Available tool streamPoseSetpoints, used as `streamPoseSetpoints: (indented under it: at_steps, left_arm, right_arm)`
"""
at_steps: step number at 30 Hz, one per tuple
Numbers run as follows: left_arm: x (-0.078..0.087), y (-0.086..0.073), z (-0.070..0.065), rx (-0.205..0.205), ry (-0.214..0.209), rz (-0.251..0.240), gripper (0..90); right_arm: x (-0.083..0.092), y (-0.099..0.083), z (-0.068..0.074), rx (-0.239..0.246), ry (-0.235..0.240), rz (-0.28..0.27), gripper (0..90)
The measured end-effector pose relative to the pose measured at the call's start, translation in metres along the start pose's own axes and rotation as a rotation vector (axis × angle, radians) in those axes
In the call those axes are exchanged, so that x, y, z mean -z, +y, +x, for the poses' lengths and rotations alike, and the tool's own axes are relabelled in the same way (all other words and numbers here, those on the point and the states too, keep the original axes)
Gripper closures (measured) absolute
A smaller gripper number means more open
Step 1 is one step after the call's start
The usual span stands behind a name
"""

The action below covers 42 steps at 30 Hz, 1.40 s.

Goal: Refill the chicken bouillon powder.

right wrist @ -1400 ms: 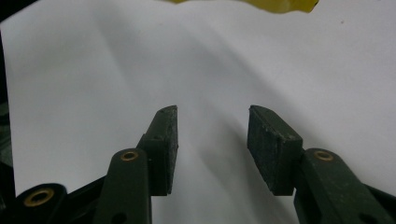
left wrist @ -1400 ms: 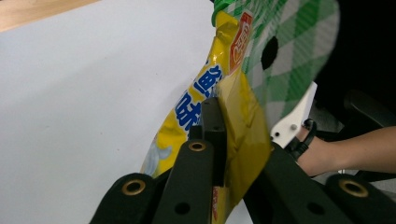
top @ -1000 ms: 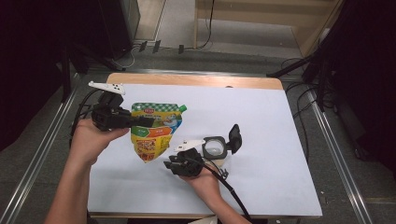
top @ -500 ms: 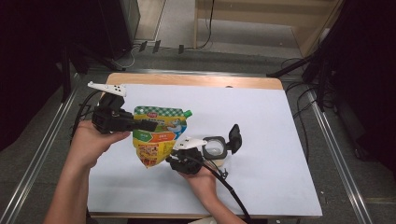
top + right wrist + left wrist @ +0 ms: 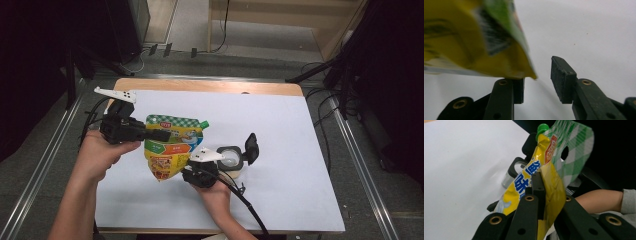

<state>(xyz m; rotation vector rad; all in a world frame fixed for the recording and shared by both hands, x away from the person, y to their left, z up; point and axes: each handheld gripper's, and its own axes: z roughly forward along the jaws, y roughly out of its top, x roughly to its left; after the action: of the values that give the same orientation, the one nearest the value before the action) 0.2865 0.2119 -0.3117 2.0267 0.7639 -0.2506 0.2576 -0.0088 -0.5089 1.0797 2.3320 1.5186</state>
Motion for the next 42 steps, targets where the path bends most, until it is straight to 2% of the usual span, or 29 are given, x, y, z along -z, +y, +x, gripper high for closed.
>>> streamPoseSetpoints:
  at_steps: [4,7,10,12,15,16,18,21,24,34,38,42]
  left_arm:
    - [-0.003,-0.001,0.004,0.018,0.009,-0.004,90.0]
    - [-0.006,-0.001,0.005,0.024,0.029,-0.001,90.0]
    - [-0.009,0.0,0.005,0.024,0.03,0.002,90.0]
    - [-0.011,0.0,0.004,0.022,0.05,0.003,90.0]
    - [-0.012,0.0,0.005,0.023,0.052,0.003,89.8]
    - [-0.014,0.0,0.007,0.038,0.057,-0.008,89.3]
    - [-0.016,0.0,0.009,0.059,0.05,-0.023,88.6]
    - [-0.021,0.0,0.01,0.063,0.066,-0.019,86.6]
    - [-0.027,0.0,0.01,0.054,0.087,0.002,84.5]
    - [-0.044,0.001,0.006,0.027,0.101,0.028,81.5]
    - [-0.052,0.001,0.002,0.01,0.105,0.037,79.4]
    - [-0.063,0.001,-0.002,-0.019,0.134,0.072,77.1]
  right_arm:
    - [0.001,0.001,0.003,0.024,0.019,-0.009,65.6]
    - [0.002,0.001,0.003,0.041,0.025,0.004,65.8]
    - [0.004,0.001,0.005,0.061,0.029,0.017,66.0]
    - [0.006,0.001,0.006,0.076,0.032,0.034,66.0]
    - [0.007,0.001,0.007,0.094,0.033,0.045,66.0]
    - [0.011,0.001,0.009,0.117,0.041,0.055,66.1]
    - [0.013,0.002,0.011,0.128,0.046,0.059,66.0]
    - [0.017,0.003,0.015,0.147,0.048,0.063,65.7]
    - [0.021,0.004,0.018,0.162,0.058,0.072,65.2]
    - [0.039,0.008,0.029,0.204,0.106,0.089,64.4]
    - [0.046,0.009,0.032,0.208,0.126,0.093,63.9]
    - [0.049,0.009,0.035,0.201,0.147,0.088,62.7]
